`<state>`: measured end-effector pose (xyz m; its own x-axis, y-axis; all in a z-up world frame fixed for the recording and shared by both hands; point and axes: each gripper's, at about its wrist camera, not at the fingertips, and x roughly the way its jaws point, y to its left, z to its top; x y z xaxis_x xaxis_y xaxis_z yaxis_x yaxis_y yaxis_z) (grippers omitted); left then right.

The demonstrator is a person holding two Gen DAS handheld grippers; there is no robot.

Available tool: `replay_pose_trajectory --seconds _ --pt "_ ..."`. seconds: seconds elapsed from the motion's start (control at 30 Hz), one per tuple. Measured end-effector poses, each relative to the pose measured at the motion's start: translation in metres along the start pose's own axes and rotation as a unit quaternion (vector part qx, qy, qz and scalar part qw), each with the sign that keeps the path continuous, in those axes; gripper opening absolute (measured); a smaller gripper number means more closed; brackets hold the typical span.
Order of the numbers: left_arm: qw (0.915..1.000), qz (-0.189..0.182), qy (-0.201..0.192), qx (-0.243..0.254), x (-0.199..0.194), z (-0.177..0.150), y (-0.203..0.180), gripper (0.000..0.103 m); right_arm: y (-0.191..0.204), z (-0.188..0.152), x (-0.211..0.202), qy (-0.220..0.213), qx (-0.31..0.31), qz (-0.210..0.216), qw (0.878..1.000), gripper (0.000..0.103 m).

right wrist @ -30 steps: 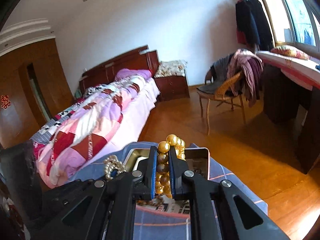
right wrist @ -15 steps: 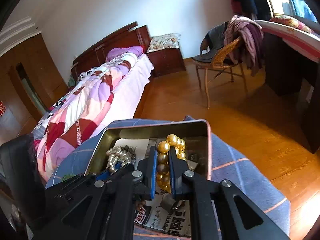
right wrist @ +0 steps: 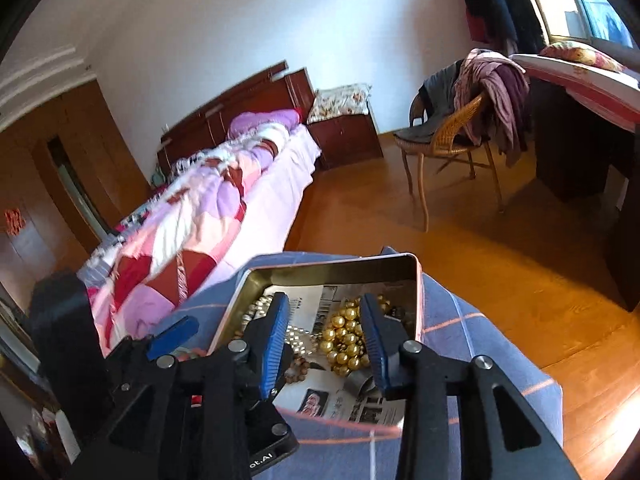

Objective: Organize jewelry
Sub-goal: 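Carry the pearls and gold beads over the pink tin and open both tools, then move both open tools back from the tin to the table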

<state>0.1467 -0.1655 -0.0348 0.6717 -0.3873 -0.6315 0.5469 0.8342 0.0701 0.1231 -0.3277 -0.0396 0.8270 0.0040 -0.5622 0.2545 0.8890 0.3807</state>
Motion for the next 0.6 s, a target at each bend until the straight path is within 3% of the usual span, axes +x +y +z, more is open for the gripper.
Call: replay_pose_trajectory --seconds 0.1,0.27,0.6 --pt "0.9997 0.025 -0.001 0.003 -0.019 -0.011 0.005 0.097 0.002 -0.011 -0.023 -0.022 0.021 -0.002 1.000 0.038" --pt "0.9984 0.056 0.005 -0.009 -0.042 -0.039 0.022 0.099 0.021 -0.052 -0.053 -0.033 0.005 -0.037 0.999 0.039" --pt "0.9939 0.077 0.032 -0.072 -0.088 -0.092 0.051 0.100 0.033 -0.119 -0.074 0.025 0.013 -0.036 0.999 0.043"
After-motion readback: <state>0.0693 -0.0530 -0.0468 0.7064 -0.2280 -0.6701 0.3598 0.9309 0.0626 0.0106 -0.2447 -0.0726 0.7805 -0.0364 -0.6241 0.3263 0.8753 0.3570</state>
